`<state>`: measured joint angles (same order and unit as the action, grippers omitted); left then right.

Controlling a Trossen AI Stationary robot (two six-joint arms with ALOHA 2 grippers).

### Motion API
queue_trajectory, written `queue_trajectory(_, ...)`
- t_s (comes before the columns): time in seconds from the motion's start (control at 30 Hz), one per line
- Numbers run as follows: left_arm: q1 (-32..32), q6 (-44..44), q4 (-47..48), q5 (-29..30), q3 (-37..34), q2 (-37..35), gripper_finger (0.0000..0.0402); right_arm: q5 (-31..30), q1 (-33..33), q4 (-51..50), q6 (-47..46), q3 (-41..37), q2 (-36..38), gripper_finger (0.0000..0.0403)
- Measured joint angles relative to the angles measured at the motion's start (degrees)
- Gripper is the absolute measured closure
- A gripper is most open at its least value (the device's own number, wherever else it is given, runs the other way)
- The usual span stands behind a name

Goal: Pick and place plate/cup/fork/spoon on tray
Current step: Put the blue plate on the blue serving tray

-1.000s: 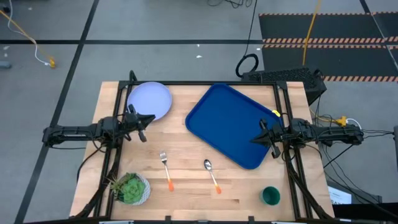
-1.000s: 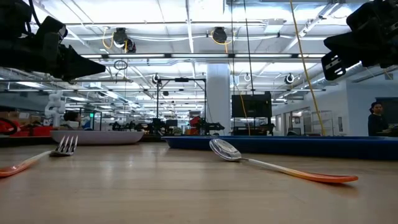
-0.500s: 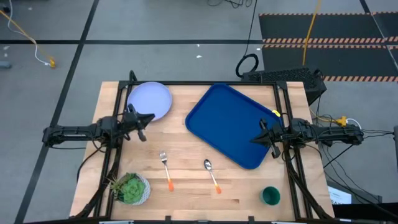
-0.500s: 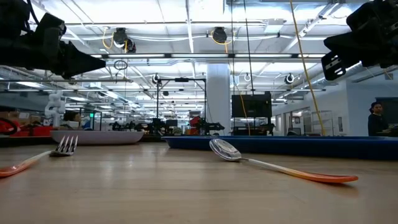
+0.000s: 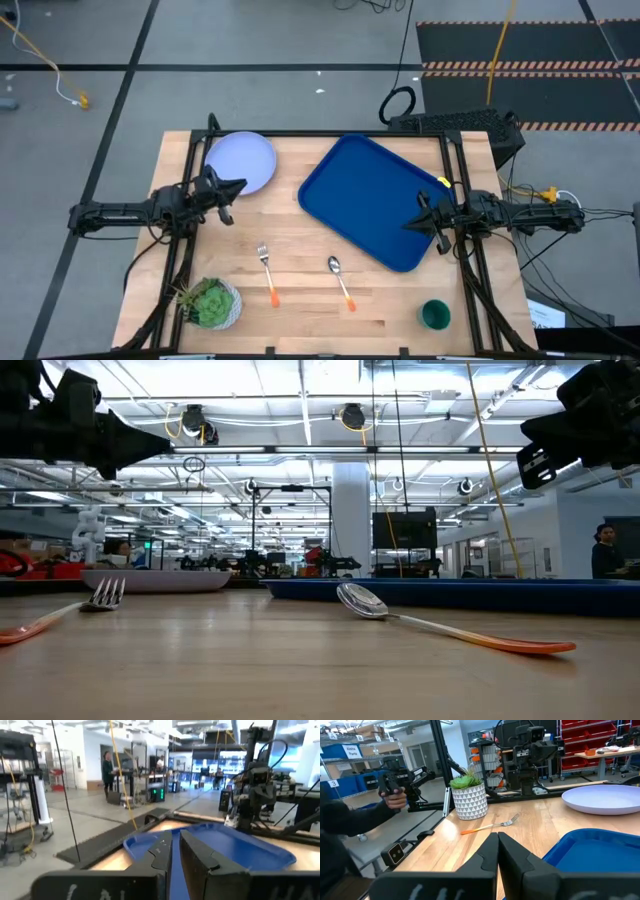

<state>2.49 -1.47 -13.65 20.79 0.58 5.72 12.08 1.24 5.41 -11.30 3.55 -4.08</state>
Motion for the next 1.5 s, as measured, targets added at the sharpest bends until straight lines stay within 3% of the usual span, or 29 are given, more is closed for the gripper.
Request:
queue_trajectory(0.27, 0.2, -1.3, 1.9, -14.3, 0.4, 0.0, 0.0364, 0.0, 0.0, 5.6, 0.0, 0.0, 0.0, 0.0403)
queue_trajectory(0.5, 2.4, -1.0, 18.1, -12.6, 9.9, 3.4, 0.0364, 0.0, 0.0, 11.4, 0.9, 0.0, 0.0, 0.0403)
queue_trajectory(0.7, 5.4, 2.2, 26.5, -9.6, 20.6, 13.4, 0.0364, 0.0, 0.0, 19.9, 5.4, 0.0, 0.0, 0.0403)
queue_trajectory(0.83, 6.2, 12.6, 17.7, -3.6, 23.0, 21.6, 0.0364, 0.0, 0.0, 24.1, 6.0, 0.0, 0.0, 0.0403)
queue_trajectory(1.03, 4.7, 10.4, -2.1, -12.2, 23.1, 31.2, 0.0364, 0.0, 0.0, 28.0, 4.4, 0.0, 0.0, 0.0403)
queue_trajectory(1.1, 4.0, 9.1, -4.3, -13.4, 24.7, 32.8, 0.0364, 0.0, 0.0, 29.3, 3.8, 0.0, 0.0, 0.0403)
queue_trajectory(1.3, 2.9, 2.7, 9.6, -12.7, 37.2, 35.2, 0.0364, -0.6, 0.0, 35.1, 10.9, 0.0, -0.2, 0.0403)
queue_trajectory(1.5, 1.9, 1.1, 25.7, -7.0, 49.0, 39.5, 0.0364, -11.7, 0.0, 41.1, 11.6, 0.1, -3.0, 0.0403)
